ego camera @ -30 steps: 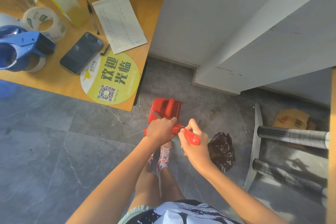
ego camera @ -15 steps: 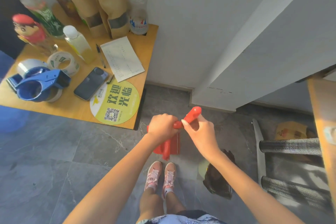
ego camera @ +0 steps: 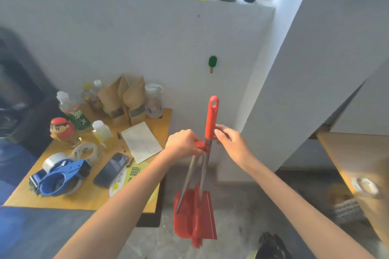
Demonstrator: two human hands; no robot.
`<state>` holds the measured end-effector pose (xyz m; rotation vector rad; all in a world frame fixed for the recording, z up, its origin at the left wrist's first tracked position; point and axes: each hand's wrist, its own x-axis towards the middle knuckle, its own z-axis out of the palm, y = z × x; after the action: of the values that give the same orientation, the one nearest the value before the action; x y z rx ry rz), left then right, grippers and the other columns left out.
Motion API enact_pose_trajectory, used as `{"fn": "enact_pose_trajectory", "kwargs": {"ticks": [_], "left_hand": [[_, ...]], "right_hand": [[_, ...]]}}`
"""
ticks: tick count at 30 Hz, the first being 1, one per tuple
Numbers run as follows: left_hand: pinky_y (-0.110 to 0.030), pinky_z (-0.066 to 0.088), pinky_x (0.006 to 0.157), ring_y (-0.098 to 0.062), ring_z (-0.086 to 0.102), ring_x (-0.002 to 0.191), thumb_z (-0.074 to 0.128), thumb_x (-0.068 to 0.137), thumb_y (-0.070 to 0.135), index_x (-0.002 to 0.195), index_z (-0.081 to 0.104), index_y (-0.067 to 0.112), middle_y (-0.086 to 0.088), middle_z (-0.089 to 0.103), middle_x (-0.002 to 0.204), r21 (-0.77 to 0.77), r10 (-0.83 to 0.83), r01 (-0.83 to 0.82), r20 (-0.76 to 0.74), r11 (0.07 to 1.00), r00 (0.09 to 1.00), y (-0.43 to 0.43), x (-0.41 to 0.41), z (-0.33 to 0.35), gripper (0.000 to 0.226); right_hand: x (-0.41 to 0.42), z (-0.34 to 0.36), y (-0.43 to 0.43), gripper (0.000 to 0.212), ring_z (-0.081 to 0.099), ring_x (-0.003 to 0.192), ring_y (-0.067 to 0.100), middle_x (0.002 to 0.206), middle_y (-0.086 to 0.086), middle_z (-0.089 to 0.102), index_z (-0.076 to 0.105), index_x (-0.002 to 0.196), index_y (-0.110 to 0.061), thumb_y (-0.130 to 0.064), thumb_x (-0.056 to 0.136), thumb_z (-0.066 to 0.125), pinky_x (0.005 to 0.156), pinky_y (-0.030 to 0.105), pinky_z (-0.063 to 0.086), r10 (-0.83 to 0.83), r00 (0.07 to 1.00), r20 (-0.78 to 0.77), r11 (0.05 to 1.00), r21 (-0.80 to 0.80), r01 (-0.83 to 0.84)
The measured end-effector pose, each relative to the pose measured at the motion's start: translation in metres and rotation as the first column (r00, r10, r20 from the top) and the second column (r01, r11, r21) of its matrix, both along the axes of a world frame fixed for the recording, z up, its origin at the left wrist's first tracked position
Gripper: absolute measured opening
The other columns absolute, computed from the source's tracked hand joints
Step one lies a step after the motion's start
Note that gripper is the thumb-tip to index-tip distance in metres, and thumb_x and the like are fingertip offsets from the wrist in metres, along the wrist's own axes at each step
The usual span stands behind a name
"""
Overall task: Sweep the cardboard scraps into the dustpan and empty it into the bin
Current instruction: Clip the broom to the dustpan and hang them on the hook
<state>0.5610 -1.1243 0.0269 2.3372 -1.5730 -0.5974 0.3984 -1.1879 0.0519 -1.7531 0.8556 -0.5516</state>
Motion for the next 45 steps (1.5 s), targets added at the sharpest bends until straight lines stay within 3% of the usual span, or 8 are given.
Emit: {"fn": "enact_pose_trajectory", "kwargs": {"ticks": [5,8,12,15,22,29,40,45], "left_hand": [[-0.032,0.059,0.065,-0.009,0.067,0.064,0.072,0.05,0.064,0.063,0.071,0.03,0.013,0.069,0.061,-0.027,-0.007,0.006,-0.052,1.0,0.999,-0.02,0.016,0.038,0.037],[-0.026,0.054,0.06,-0.007,0.065,0.062,0.074,0.054,0.064,0.061,0.07,0.028,0.013,0.068,0.059,-0.045,-0.011,0.01,-0.028,0.999,1.0,-0.03,0.021,0.055,0.037],[-0.023,0.045,0.053,-0.009,0.062,0.06,0.074,0.059,0.061,0.066,0.071,0.028,0.013,0.063,0.055,-0.075,-0.001,0.002,0.013,0.997,1.0,-0.048,0.027,0.063,0.034],[-0.022,0.043,0.054,-0.007,0.06,0.06,0.075,0.061,0.059,0.069,0.072,0.029,0.014,0.061,0.054,-0.062,0.005,-0.004,0.007,0.998,1.0,-0.068,0.033,0.058,0.031],[-0.027,0.055,0.067,-0.007,0.065,0.068,0.075,0.061,0.061,0.069,0.069,0.035,0.015,0.069,0.067,0.023,0.013,-0.012,-0.046,1.0,0.999,-0.134,0.057,0.03,0.028],[-0.035,0.058,0.07,-0.01,0.066,0.067,0.076,0.064,0.057,0.072,0.069,0.029,0.01,0.07,0.07,0.086,0.005,0.003,-0.096,0.996,0.995,-0.205,0.085,-0.011,0.03],[-0.024,0.04,0.053,-0.011,0.052,0.052,0.074,0.069,0.051,0.057,0.059,0.023,0.009,0.055,0.054,0.144,0.029,-0.006,-0.164,0.99,0.986,-0.282,0.132,-0.069,0.034],[-0.03,0.053,0.062,-0.016,0.062,0.06,0.072,0.069,0.053,0.066,0.069,0.019,0.007,0.06,0.057,0.198,0.053,-0.016,-0.184,0.98,0.982,-0.311,0.148,-0.089,0.034]], "right_hand": [[0.013,0.037,-0.018,0.029,0.066,0.09,0.011,0.099,0.002,0.069,0.058,0.123,-0.013,-0.02,0.101,0.039,0.085,0.029,0.052,-0.005,0.997,0.076,1.0,-0.003,0.005],[0.017,0.051,-0.029,0.032,0.067,0.093,0.012,0.102,0.004,0.069,0.057,0.125,-0.01,-0.024,0.1,0.043,0.082,0.024,0.053,0.011,0.996,0.085,0.999,-0.035,-0.008],[0.026,0.052,-0.045,0.015,0.067,0.098,0.015,0.096,-0.007,0.07,0.058,0.11,-0.028,-0.027,0.097,0.051,0.09,0.035,0.054,0.008,0.995,0.1,0.997,-0.071,-0.001],[0.035,0.046,-0.063,0.011,0.066,0.104,0.015,0.102,0.0,0.072,0.057,0.104,-0.038,-0.033,0.095,0.053,0.097,0.041,0.05,0.0,0.996,0.087,0.994,-0.111,0.009],[0.068,0.037,-0.132,0.044,0.063,0.108,0.012,0.112,-0.003,0.069,0.06,0.123,-0.02,-0.047,0.097,0.038,0.101,0.039,0.047,-0.019,0.998,0.065,0.995,-0.096,0.025],[0.106,0.004,-0.207,0.047,0.061,0.098,0.038,0.103,0.023,0.066,0.064,0.103,-0.008,-0.05,0.094,0.044,0.09,0.056,0.047,-0.015,0.998,0.056,1.0,-0.025,0.016],[0.153,-0.045,-0.286,0.026,0.065,0.1,0.02,0.106,0.006,0.071,0.064,0.104,-0.017,-0.034,0.098,0.045,0.084,0.029,0.048,-0.015,0.999,-0.03,0.994,0.112,0.018],[0.17,-0.064,-0.313,0.031,0.065,0.096,0.02,0.105,0.006,0.071,0.067,0.109,-0.012,-0.029,0.099,0.043,0.076,0.021,0.047,-0.039,0.997,-0.069,0.993,0.108,0.046]]}}
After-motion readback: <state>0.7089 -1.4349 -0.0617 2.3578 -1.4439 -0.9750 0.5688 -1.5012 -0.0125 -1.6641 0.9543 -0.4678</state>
